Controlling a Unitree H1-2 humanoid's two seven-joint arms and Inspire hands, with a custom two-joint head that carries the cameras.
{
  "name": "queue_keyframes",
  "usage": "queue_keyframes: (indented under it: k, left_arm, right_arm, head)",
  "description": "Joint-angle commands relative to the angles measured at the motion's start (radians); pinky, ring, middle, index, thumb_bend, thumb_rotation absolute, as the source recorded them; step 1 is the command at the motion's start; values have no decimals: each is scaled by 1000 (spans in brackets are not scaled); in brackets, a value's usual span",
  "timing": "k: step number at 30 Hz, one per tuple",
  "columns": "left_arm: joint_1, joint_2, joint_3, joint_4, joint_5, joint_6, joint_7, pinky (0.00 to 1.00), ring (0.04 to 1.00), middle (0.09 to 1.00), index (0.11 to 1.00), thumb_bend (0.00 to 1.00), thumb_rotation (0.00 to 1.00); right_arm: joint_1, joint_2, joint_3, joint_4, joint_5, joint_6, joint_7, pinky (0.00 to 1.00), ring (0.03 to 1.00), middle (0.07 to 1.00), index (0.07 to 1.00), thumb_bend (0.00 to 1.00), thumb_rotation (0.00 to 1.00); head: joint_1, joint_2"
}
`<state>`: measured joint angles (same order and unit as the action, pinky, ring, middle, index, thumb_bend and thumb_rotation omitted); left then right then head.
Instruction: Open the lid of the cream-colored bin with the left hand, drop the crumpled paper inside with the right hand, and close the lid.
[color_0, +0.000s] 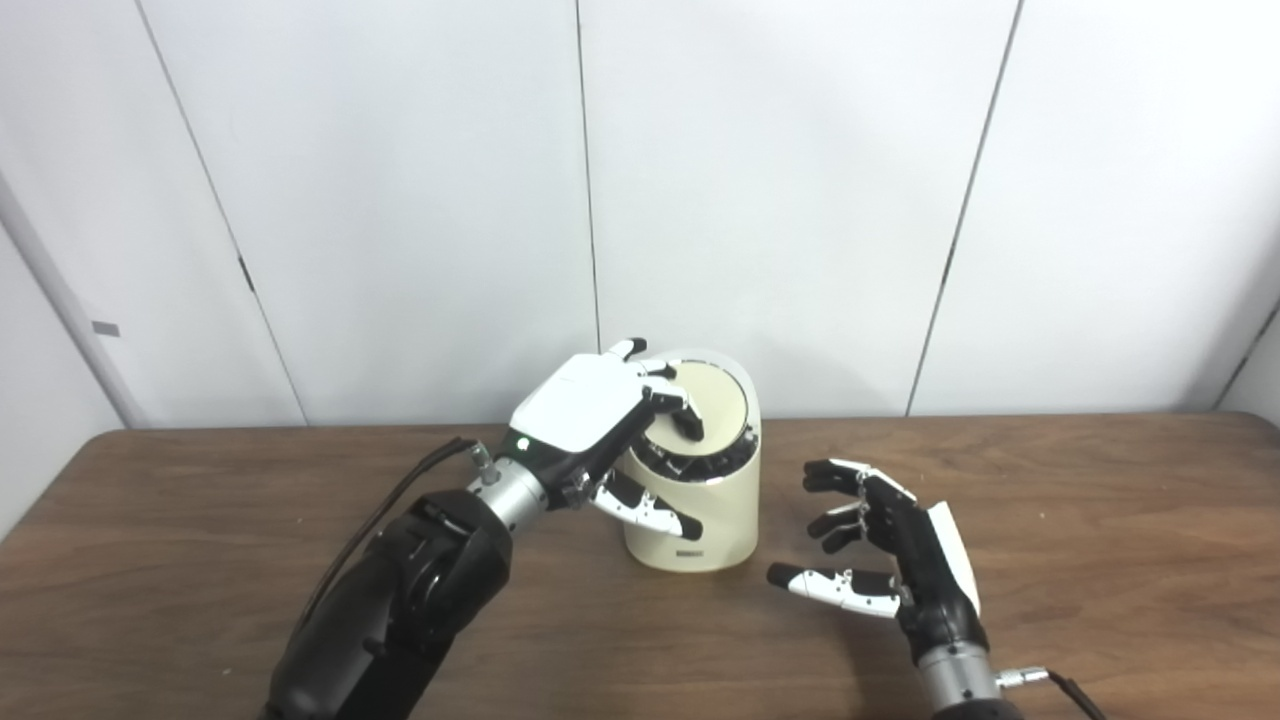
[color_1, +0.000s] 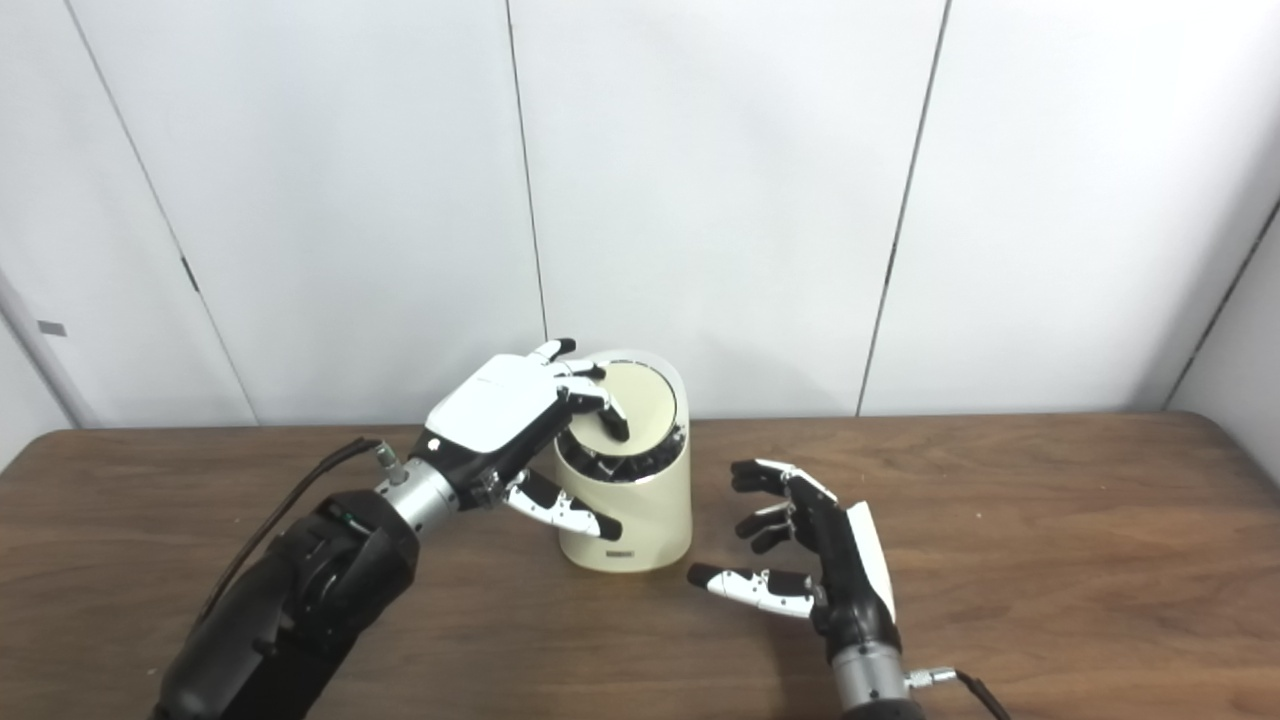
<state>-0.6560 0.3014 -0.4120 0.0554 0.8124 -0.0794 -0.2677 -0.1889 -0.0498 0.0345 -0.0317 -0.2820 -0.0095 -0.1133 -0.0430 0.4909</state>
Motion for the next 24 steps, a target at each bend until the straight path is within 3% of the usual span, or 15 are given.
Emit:
queue_keyframes:
  k: [1,15,20,24]
  left_arm:
    - [-9,25,-21,6,18,15,-65,1000,848,670,642,942,324]
    - [-11,31,-11,-2,-3,9,-60,986,852,675,649,939,316]
    - [20,2,62,-23,-68,-16,43,922,866,723,710,903,273]
    - [41,-22,119,-21,-95,-67,147,865,895,778,780,813,285]
  right_arm:
    - [-27,1,-2,-35,6,-16,-1,411,523,694,685,762,65]
    - [-29,4,-5,-29,7,-16,-5,430,523,694,685,769,60]
    - [-29,2,-4,-25,2,-21,-7,424,521,692,686,768,69]
    - [-29,2,-6,-23,9,-24,-5,429,519,690,684,767,66]
  head:
    - [-1,1]
    - [-1,-2]
    - [-1,-3]
    - [1,-5]
